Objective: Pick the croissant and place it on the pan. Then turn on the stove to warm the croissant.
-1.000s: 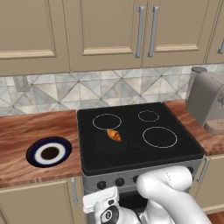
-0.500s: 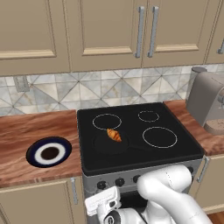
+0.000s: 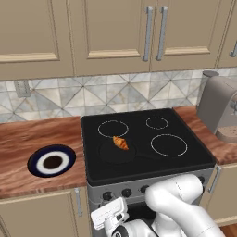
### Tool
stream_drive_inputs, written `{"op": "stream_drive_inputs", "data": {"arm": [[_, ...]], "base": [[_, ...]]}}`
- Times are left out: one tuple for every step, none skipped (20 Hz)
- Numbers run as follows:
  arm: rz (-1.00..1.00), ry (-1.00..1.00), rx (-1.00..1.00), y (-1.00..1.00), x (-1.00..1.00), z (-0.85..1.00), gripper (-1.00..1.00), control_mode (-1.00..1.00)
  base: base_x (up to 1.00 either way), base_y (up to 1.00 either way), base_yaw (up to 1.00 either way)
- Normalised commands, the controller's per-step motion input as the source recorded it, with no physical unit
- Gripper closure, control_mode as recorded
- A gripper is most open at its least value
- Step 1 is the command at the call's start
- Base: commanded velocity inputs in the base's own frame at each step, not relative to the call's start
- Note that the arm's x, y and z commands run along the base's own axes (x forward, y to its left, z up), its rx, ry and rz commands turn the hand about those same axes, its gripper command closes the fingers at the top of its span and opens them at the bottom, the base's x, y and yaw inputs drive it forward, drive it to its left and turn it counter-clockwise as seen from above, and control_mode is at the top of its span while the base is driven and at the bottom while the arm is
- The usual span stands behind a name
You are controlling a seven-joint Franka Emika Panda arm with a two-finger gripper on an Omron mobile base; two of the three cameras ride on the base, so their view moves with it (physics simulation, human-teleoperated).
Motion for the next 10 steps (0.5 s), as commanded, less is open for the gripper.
{"op": "stream_drive_inputs", "data": {"arm": [[0.31, 0.11, 0.00, 0.00, 0.00, -0.19, 1.00, -1.00], [0.32, 0.11, 0.00, 0.00, 0.00, -0.21, 1.00, -1.00], [0.32, 0.11, 0.00, 0.00, 0.00, -0.19, 1.00, -1.00], [0.33, 0.10, 0.01, 0.00, 0.00, -0.14, 1.00, -1.00], [0.33, 0.09, 0.02, 0.00, 0.00, -0.11, 1.00, -1.00], [0.31, 0.06, 0.03, -0.04, -0.01, 0.00, 1.00, -1.00], [0.30, 0.00, 0.04, -0.04, -0.19, 0.00, 1.00, -1.00], [0.26, 0.00, 0.03, 0.00, -0.71, 0.01, 1.00, -1.00], [0.15, 0.00, 0.00, 0.00, -1.00, 0.00, 1.00, -1.00], [0.11, 0.00, 0.00, 0.08, -1.00, 0.00, 1.00, -1.00]], "base": [[0.00, 0.00, 0.00], [0.00, 0.00, 0.00], [0.00, 0.00, 0.00], [0.00, 0.00, 0.00], [0.00, 0.00, 0.00], [0.00, 0.00, 0.00], [0.00, 0.00, 0.00], [0.00, 0.00, 0.00], [0.00, 0.00, 0.00], [0.00, 0.00, 0.00]]}}
